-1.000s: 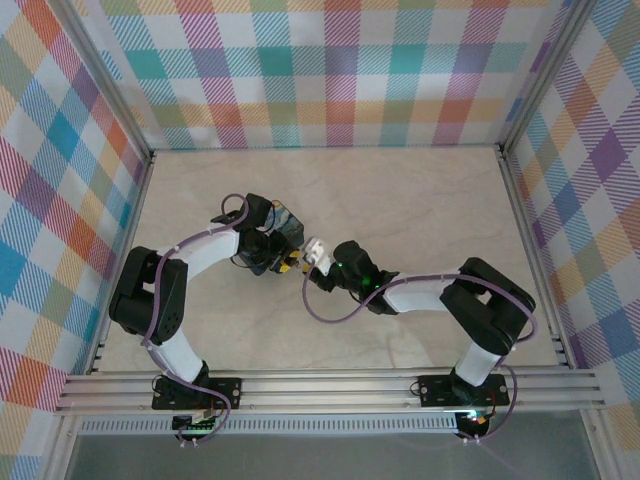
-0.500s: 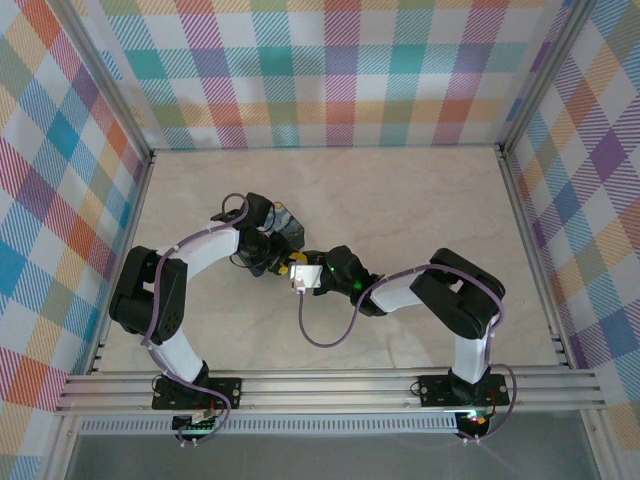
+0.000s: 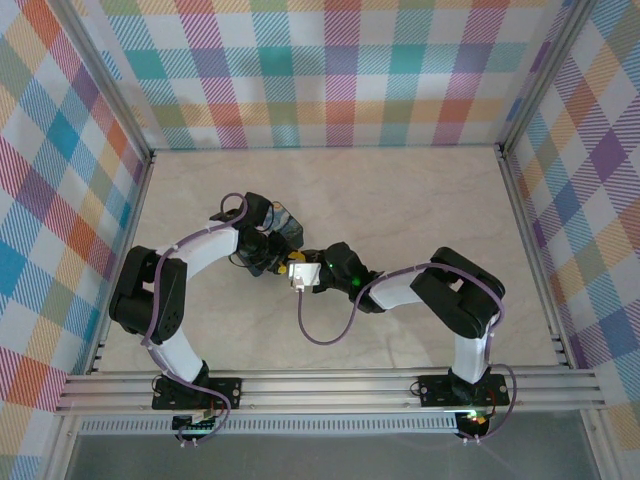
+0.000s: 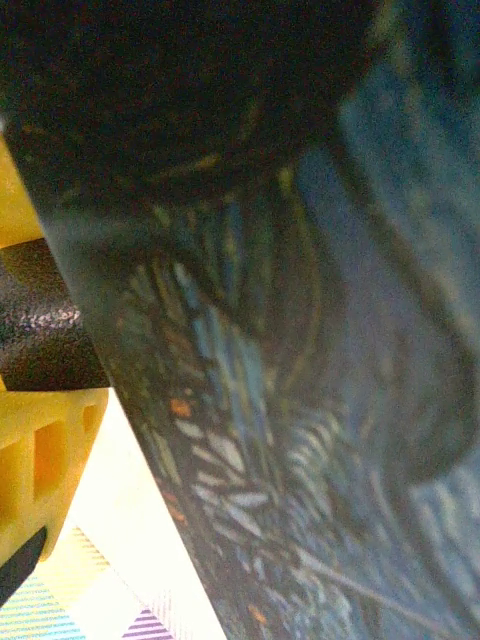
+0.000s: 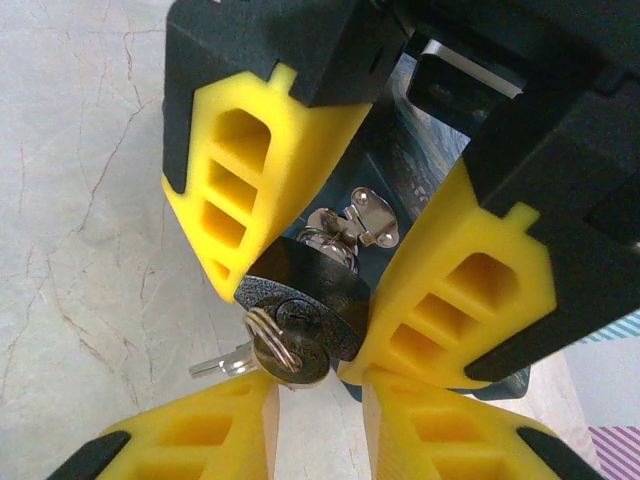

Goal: Unlock the padlock with the key

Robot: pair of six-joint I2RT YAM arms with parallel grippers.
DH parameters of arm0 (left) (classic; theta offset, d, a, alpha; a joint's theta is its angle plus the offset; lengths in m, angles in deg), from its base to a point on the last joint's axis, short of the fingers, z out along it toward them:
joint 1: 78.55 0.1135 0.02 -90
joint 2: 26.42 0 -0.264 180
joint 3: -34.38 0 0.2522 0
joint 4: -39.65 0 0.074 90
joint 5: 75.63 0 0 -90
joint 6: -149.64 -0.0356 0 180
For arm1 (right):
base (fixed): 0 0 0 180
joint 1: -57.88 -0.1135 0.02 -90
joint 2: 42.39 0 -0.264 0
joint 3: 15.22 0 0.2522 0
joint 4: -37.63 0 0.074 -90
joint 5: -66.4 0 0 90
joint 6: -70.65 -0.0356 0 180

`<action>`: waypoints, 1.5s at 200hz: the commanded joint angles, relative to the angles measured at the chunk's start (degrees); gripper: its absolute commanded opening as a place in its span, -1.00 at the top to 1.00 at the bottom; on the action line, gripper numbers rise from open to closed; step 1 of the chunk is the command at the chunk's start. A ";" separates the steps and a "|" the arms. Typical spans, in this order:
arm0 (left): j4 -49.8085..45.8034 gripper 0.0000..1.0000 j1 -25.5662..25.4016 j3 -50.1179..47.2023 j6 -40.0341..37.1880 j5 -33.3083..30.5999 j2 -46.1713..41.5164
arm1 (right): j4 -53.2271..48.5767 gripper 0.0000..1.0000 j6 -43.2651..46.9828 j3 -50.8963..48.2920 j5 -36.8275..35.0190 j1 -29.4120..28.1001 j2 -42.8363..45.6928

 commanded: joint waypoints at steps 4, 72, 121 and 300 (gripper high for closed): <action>-3.71 0.82 -0.13 -0.32 1.98 4.83 1.47 | 2.12 0.45 0.73 2.58 4.56 -0.96 0.52; -2.71 0.82 0.61 -1.81 3.67 5.39 1.40 | 6.33 0.42 0.08 -0.47 3.68 -1.78 1.84; -3.14 0.83 1.11 -1.98 3.77 4.97 1.15 | 6.38 0.42 -1.88 -2.08 4.93 -1.77 4.13; -2.60 0.83 1.88 -2.08 4.15 5.47 0.26 | 1.57 0.46 -0.60 -1.11 6.21 0.15 0.89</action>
